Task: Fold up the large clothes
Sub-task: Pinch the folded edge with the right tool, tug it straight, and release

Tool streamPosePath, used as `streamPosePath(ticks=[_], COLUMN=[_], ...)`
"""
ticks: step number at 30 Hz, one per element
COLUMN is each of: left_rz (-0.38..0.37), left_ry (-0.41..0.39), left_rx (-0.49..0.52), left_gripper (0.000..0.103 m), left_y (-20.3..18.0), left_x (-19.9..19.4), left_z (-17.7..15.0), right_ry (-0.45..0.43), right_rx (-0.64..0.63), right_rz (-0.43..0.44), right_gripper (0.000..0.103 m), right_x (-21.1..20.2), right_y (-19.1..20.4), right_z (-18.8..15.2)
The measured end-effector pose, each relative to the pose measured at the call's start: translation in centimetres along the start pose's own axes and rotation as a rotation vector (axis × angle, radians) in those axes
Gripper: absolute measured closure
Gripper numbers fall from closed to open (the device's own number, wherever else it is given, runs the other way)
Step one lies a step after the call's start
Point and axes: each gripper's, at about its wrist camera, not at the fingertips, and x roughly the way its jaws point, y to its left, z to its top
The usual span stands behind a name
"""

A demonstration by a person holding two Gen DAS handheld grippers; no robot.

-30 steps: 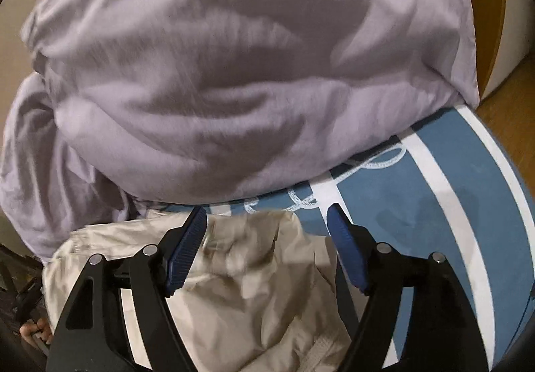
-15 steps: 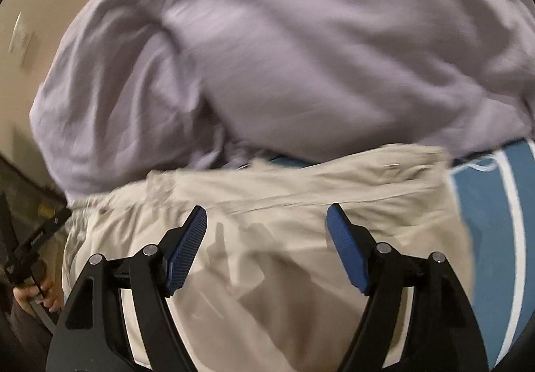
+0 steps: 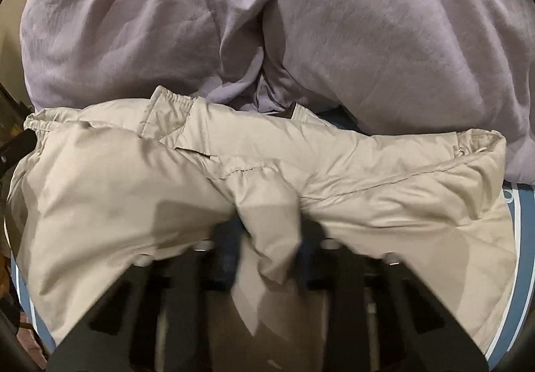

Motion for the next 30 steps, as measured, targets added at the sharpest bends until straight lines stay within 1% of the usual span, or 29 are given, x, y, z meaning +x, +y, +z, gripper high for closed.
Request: streamPosePath(ticks=[3,8,10,13,17,20,23,25,28,30], left_rz=[-0.015,-0.039,-0.050,-0.061,-0.066,-0.043,-0.007,0.023,0.053,0.062], left_ry=[-0.001,-0.016,-0.019,-0.020,-0.021,-0.021,-0.016,-0.012,-0.001,0.004], left_rx=[0.002,0.027,0.034,0.037,0.044,0.068,0.084,0.079,0.053,0.045], left_gripper=[0.026,0.026,0.026,0.026,0.026,0.025,0.021,0.020,0.020,0.020], left_y=[-0.6,-2.0,-2.5,-3.1,-3.6,-4.1,-4.2,-4.1,-3.4,-3.0], left_x=[0.1,-0.2,-0.2,0.0,0.6,1.4,2.8,3.9,5.5,6.1], left_z=[-0.1,-0.3,-0.4,-0.5,-0.9,-1.5,-2.0,-2.3,-2.4,-2.5], right_ry=[-0.026,-0.109,-0.125,-0.115,-0.104,-0.109,-0.114,-0.118,-0.117,-0.123], right_rx=[0.024,0.070,0.081,0.097,0.094,0.081,0.076,0.073,0.081,0.094], right_rz=[0.004,-0.016,-0.024,-0.035,-0.055,-0.068,-0.065,-0.059,-0.051,-0.051], right_gripper=[0.096,0.097,0.097,0.097,0.097,0.097,0.096,0.093,0.081,0.062], right_x=[-0.5,-2.0,-2.3,-1.5,-0.5,0.0,-0.1,-0.2,-0.6,-1.3], right_y=[-0.4,-1.0,-1.4,-1.7,-1.7,-1.2,-1.2,-1.6,-1.9,-2.2], right_z=[0.6,2.4,3.3,3.6,2.7,2.6,2.2,1.9,1.2,0.7])
